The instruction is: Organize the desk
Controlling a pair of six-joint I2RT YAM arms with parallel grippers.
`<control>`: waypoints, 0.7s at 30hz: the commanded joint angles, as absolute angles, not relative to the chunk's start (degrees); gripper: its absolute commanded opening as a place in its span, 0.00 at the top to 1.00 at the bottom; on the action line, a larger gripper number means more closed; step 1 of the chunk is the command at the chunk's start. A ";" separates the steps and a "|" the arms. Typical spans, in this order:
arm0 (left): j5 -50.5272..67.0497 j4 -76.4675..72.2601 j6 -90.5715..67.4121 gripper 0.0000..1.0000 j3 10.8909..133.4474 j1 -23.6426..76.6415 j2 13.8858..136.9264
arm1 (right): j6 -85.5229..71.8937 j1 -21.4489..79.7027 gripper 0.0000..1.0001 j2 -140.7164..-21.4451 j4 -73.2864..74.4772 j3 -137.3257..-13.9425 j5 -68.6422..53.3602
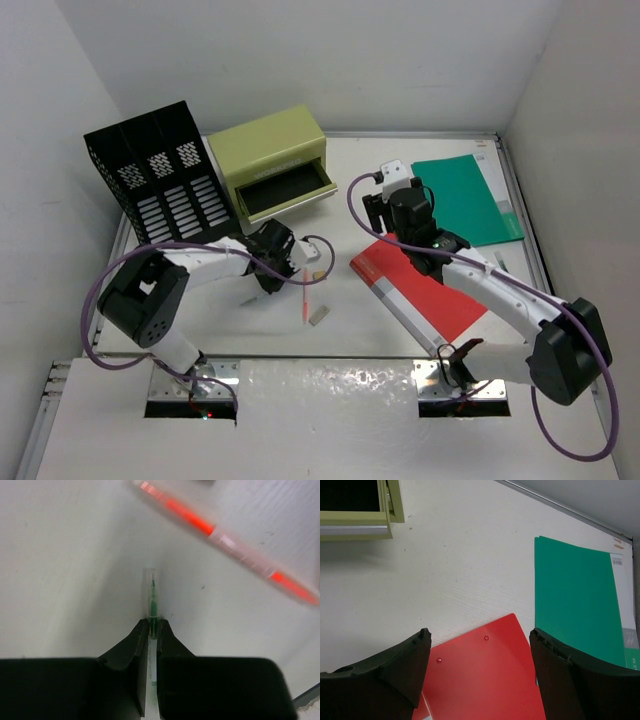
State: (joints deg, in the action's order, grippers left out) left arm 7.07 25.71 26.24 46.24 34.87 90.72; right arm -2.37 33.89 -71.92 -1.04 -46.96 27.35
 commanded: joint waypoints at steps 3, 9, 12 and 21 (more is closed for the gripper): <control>5.71 33.30 27.07 1.00 46.76 32.26 88.70 | -1.58 34.01 0.23 -69.08 -2.29 -46.67 27.78; 10.81 41.99 29.26 1.00 52.63 32.26 77.47 | -1.67 33.05 0.22 -70.57 -0.18 -48.77 25.41; 10.64 43.33 29.18 1.00 58.96 32.34 72.09 | -3.77 31.21 0.22 -73.03 2.90 -49.92 21.72; -7.89 19.83 34.60 1.00 70.58 32.43 75.47 | -5.45 30.59 0.22 -74.89 2.20 -49.31 18.28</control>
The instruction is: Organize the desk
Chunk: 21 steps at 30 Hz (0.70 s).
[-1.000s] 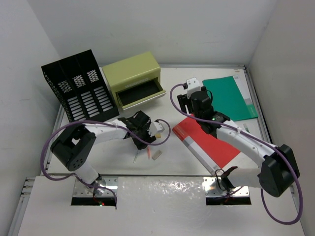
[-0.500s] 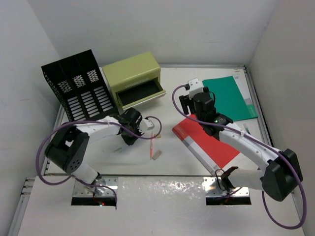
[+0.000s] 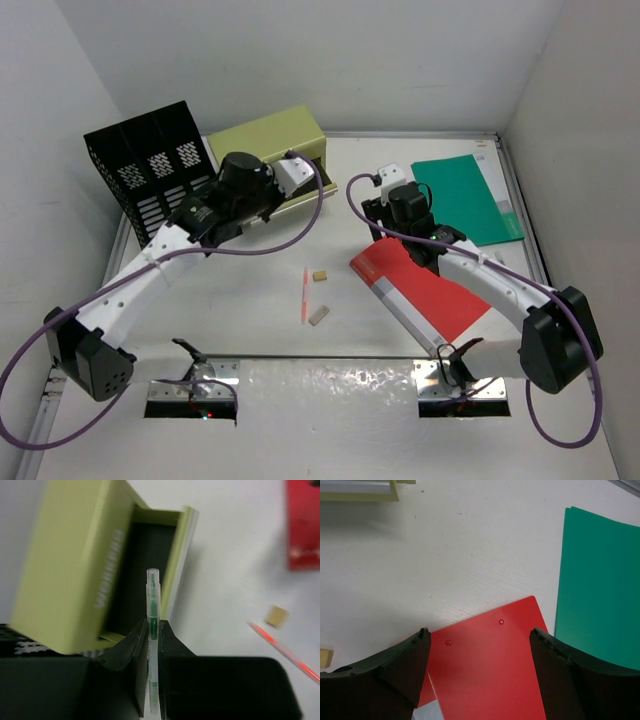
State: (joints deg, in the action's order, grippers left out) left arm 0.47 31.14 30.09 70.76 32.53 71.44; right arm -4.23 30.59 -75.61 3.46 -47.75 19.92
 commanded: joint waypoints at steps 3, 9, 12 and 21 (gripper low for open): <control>-11.85 12.93 38.39 1.00 72.67 32.34 82.51 | -5.19 30.59 0.22 -73.92 3.16 -48.96 19.42; -16.76 10.03 40.69 0.95 76.82 32.26 92.10 | -4.40 30.15 0.21 -71.46 4.66 -47.37 21.62; -21.08 6.69 41.13 0.92 76.99 32.17 93.69 | -4.22 30.06 0.21 -70.75 4.57 -46.76 21.53; -15.48 8.52 36.57 0.18 76.64 32.34 92.47 | -4.66 29.97 0.21 -70.93 4.13 -46.67 20.39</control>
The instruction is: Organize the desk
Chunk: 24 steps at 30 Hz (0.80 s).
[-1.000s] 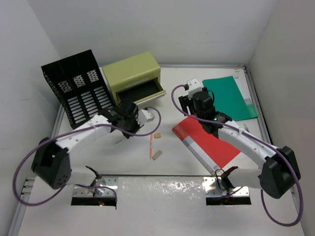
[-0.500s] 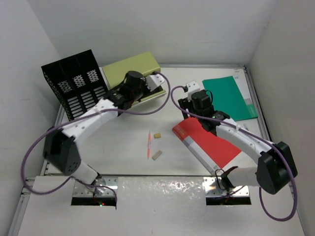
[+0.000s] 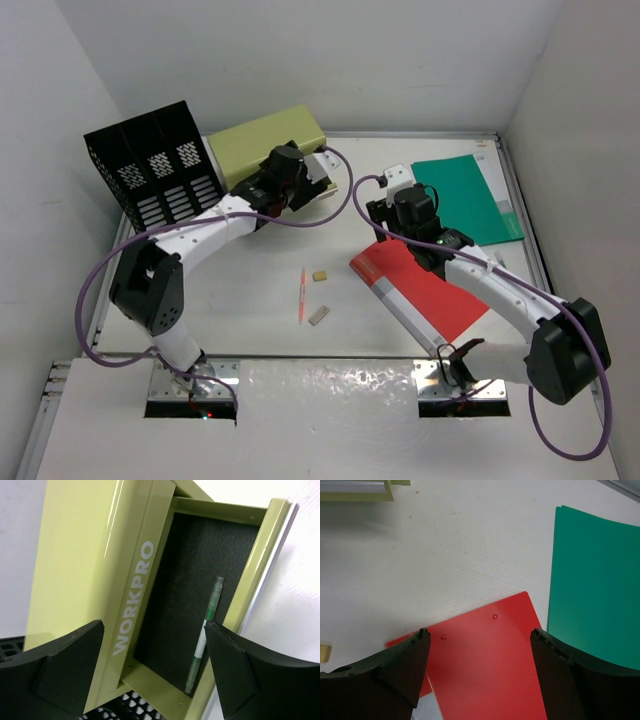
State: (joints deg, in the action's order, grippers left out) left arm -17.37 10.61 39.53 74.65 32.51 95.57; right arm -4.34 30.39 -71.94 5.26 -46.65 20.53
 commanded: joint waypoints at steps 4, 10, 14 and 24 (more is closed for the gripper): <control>-6.53 14.47 28.15 0.19 77.17 33.05 84.76 | -5.62 29.97 0.21 -70.31 5.09 -46.76 21.79; 7.73 27.12 23.72 0.21 64.28 37.69 78.13 | -6.59 29.88 0.21 -68.56 5.89 -46.41 23.12; 8.26 30.58 23.47 0.24 58.46 38.93 80.68 | -7.56 29.80 0.21 -69.52 5.36 -46.67 21.98; 8.18 22.50 21.62 0.15 55.02 42.10 86.55 | -7.91 29.80 0.21 -70.75 5.80 -46.06 21.71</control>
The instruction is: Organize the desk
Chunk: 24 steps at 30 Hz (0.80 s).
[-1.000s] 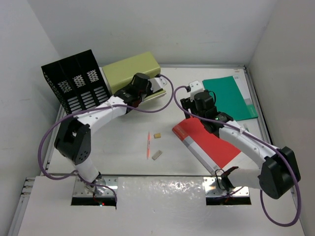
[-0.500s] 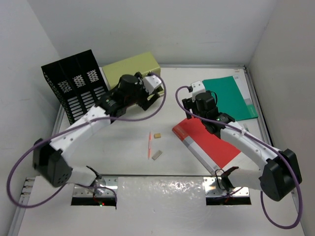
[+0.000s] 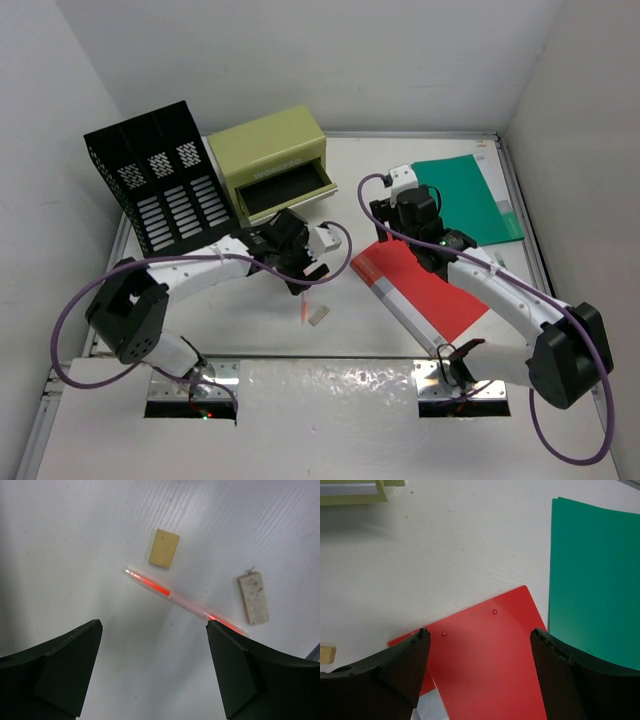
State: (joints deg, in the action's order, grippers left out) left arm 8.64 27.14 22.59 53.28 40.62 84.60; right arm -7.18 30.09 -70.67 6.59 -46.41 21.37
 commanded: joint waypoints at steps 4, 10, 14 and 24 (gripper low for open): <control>6.07 23.73 21.62 0.15 54.93 42.10 91.66 | -7.47 29.88 0.21 -70.84 5.54 -45.70 22.41; 5.37 23.56 21.36 0.16 54.49 42.27 95.27 | -7.12 29.88 0.21 -72.33 4.66 -45.53 22.33; 5.01 24.07 21.36 0.25 53.88 42.27 96.41 | -6.86 29.88 0.21 -72.34 5.01 -45.53 22.15; 5.80 28.30 21.80 0.74 51.33 41.84 97.56 | -6.42 29.88 0.21 -70.93 4.22 -44.21 22.50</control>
